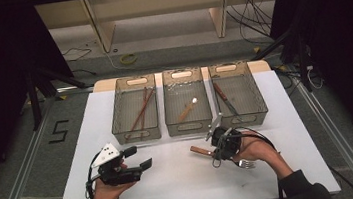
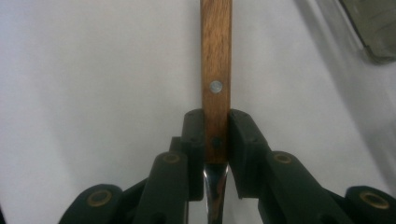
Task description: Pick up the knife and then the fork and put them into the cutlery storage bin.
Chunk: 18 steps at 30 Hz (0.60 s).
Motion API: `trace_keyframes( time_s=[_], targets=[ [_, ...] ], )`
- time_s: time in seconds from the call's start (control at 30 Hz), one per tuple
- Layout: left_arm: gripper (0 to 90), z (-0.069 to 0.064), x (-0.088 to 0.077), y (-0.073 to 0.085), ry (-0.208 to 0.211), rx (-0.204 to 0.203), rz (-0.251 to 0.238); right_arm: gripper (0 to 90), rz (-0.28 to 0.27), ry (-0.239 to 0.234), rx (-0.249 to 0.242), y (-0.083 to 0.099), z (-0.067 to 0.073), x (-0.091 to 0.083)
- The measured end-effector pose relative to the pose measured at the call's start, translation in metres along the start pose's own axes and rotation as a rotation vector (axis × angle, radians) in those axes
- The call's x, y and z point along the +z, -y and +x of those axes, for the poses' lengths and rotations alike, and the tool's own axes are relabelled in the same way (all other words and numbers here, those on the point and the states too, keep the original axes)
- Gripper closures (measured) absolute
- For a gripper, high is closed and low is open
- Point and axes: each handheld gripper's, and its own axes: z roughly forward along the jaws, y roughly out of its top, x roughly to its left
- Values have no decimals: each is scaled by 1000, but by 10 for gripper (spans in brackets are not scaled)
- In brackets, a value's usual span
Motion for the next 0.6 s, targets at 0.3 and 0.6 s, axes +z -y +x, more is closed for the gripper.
trace_keyframes(
  time_s=[0.3, 0.6],
  targets=[
    [203, 1, -1, 0, 0, -3, -4, 778, -129, -15, 55, 4, -7, -25],
    [203, 3, -1, 0, -7, -7, -12, 778, -263, 18, 124, 7, -27, -60]
  ],
)
